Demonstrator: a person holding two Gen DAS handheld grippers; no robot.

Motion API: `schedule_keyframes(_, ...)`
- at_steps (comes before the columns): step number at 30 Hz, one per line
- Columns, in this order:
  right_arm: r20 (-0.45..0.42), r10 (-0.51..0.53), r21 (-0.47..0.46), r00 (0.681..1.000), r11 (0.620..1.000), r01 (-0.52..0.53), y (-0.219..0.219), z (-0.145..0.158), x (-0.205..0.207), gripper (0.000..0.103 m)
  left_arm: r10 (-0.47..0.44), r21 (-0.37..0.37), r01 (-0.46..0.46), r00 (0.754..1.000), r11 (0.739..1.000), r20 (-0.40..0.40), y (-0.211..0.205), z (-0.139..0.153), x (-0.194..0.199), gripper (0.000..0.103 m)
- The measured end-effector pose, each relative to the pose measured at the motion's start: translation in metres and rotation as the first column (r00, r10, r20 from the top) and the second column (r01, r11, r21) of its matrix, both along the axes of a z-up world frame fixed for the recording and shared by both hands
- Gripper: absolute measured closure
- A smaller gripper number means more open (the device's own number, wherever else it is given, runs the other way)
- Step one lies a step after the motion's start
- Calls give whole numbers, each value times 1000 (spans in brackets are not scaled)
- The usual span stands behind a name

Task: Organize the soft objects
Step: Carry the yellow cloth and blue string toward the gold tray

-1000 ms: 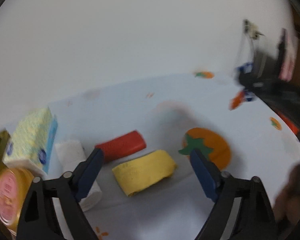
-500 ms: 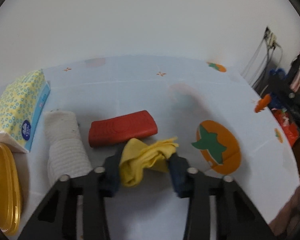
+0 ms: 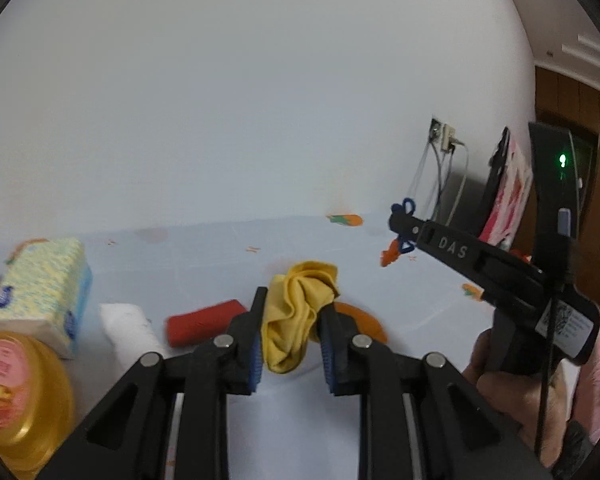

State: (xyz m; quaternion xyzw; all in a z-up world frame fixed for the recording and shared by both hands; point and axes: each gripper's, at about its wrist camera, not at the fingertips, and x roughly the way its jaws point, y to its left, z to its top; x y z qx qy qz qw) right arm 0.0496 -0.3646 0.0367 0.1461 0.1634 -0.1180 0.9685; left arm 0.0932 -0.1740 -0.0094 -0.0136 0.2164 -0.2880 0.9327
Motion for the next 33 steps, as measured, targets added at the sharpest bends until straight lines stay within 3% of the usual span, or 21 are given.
schedule_keyframes(7,9,-9,-75,1000,997,10,15,0,-1,90,63,25,-65,997,998,47,20,0,-4,82)
schedule_keyframes(12,8,-31,-56,999,998,32,23,-4,-8,90,98,46,-102,992,994,82,23,-3,-14,82)
schedule_keyframes(33,21,-20,-151,1000,988,23,84,-9,-47,90,154,29,-157,984,987,88,65,-6,-30,82)
